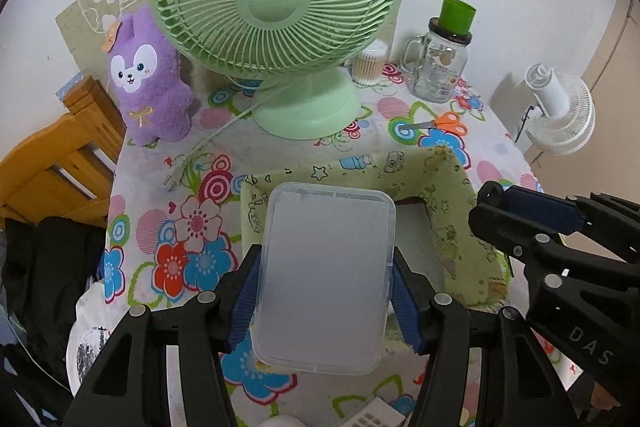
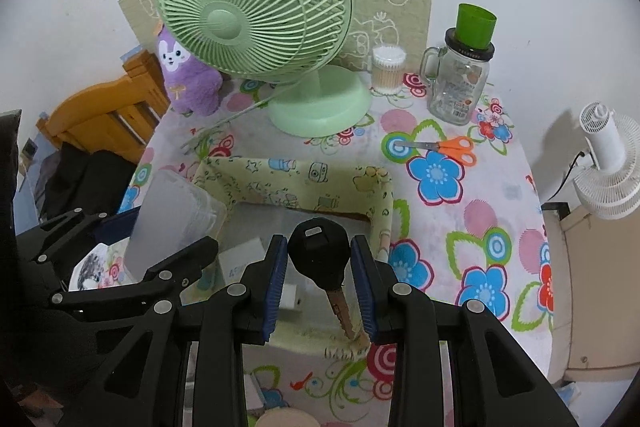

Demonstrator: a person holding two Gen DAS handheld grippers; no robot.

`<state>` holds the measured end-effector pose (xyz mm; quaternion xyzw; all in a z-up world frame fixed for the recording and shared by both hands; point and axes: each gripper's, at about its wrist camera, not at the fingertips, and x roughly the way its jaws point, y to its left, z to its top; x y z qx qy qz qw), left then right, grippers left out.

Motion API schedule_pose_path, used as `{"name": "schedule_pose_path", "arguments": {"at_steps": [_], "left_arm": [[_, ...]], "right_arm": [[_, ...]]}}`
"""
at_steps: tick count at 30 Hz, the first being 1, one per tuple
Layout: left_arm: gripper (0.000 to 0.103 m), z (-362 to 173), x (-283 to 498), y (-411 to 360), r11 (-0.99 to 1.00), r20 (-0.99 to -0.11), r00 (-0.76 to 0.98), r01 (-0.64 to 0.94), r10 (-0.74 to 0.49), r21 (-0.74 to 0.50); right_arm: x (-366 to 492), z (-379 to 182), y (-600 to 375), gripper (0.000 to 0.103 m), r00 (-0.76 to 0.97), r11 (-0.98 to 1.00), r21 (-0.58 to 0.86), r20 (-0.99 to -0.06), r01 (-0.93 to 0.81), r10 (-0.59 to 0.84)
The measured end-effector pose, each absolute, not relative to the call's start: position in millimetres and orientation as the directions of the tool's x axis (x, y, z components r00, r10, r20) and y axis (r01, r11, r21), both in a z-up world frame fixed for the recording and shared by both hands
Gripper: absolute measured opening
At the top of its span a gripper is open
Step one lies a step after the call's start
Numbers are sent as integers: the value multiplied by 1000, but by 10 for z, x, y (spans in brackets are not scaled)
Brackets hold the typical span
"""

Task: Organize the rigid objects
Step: 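Carry the white case with the left tool while the right tool carries the key fob over the box, then open the left tool into the box while the right tool releases the key fob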

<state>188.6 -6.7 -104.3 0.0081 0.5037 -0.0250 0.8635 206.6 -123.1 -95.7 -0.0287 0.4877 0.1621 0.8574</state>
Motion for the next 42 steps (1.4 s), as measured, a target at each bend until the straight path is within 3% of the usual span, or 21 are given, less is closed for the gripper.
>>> {"name": "schedule_pose_path", "arguments": {"at_steps": [36, 42], "left_arm": [[61, -1718, 2398, -70, 999, -903, 427, 12, -43, -42], [80, -1633, 2362, -121, 999, -896, 443, 38, -20, -4]], "right_arm": [[2577, -1472, -1152, 36, 405, 953, 101, -888, -286, 216], [2617, -1518, -1156, 36, 403, 954, 98, -891, -283, 211]]}}
